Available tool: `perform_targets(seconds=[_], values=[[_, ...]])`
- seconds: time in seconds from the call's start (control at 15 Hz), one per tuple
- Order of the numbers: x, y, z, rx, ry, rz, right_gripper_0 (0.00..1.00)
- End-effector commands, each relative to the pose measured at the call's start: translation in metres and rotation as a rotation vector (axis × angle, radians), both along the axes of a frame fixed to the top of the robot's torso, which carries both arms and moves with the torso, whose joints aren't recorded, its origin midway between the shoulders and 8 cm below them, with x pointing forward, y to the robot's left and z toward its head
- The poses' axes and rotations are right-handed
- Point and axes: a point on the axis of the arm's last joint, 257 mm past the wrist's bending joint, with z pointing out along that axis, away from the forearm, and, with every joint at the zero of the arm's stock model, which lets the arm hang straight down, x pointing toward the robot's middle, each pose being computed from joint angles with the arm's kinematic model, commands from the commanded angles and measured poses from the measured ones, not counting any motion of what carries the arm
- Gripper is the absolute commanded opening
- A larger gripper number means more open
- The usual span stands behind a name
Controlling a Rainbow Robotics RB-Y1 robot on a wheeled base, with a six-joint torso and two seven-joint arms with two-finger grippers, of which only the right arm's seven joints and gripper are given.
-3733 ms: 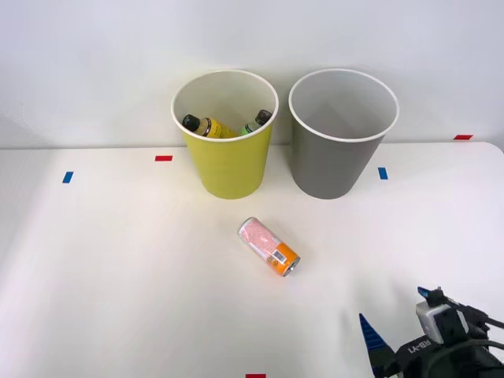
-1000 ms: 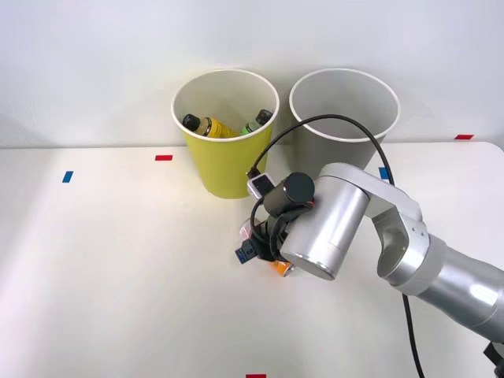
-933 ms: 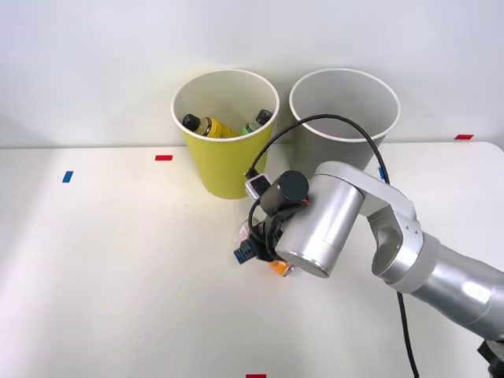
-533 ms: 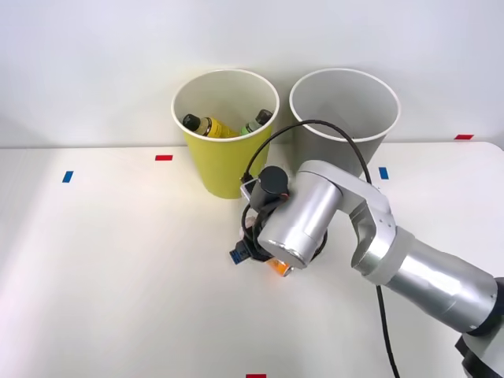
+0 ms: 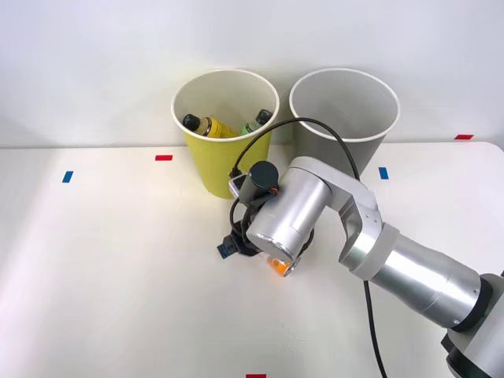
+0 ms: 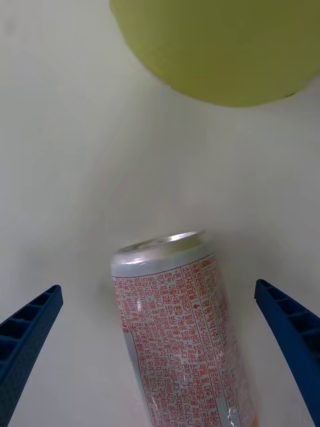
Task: Put cans in the gray bin, plastic bottles in the light green bin
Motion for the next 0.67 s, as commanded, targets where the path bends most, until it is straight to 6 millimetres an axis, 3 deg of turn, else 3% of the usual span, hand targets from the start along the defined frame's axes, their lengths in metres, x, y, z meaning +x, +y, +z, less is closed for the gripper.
perform_targets(seconds=[0.07,0.4,0.47,0.67], values=[[0.004,-0.001,0.000,0.005,-0.010,0.007,1.00],[0.013,-0.007,-0.016,-0.015,-0.002,0.010,1.00],[0.013,-0.009,-0.017,-0.025,0.000,0.011,0.95],[0.011,-0.009,-0.017,-0.036,-0.002,0.032,0.04]])
